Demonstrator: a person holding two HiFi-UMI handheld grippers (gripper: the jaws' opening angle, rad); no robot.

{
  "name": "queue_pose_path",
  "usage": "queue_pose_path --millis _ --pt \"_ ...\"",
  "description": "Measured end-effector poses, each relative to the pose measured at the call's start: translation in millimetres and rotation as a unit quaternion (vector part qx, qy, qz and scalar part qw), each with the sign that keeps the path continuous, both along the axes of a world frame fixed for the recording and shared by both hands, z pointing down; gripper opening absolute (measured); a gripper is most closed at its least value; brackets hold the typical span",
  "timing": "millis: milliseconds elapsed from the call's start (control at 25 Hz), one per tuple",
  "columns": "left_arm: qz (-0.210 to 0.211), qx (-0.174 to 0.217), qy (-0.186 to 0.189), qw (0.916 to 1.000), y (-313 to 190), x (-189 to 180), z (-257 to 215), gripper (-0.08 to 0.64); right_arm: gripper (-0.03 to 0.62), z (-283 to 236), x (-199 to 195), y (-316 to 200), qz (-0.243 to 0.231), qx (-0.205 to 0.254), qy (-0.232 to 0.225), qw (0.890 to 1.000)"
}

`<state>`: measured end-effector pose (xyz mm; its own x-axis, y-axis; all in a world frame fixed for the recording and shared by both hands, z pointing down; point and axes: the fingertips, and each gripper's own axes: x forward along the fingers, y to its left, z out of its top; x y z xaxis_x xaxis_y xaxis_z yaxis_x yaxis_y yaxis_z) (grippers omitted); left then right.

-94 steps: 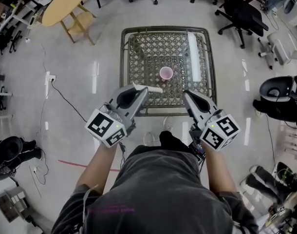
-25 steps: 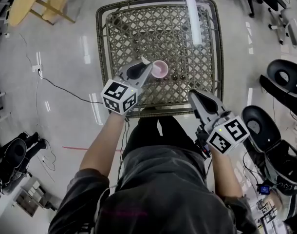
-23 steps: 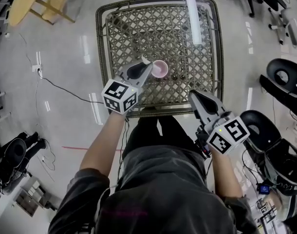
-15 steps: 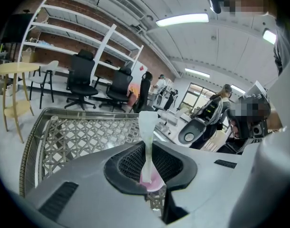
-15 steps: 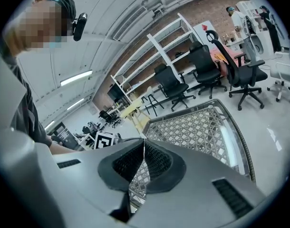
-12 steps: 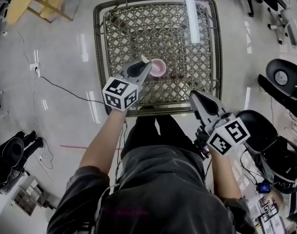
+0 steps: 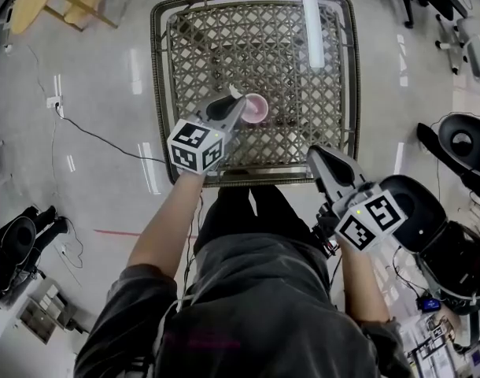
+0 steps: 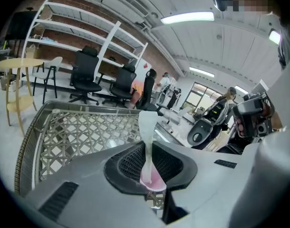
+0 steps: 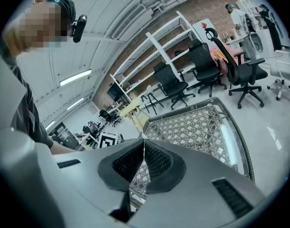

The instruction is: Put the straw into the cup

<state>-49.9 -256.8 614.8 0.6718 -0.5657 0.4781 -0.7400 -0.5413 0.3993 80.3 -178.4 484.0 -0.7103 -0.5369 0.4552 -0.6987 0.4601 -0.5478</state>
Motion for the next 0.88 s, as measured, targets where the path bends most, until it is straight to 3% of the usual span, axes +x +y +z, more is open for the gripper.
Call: queue_pose_path --millis 880 --pt "0.016 -0.010 -0.008 0.9998 -2 9 14 0.049 0.015 5 0 -7 -0.006 -0.007 0.002 1.000"
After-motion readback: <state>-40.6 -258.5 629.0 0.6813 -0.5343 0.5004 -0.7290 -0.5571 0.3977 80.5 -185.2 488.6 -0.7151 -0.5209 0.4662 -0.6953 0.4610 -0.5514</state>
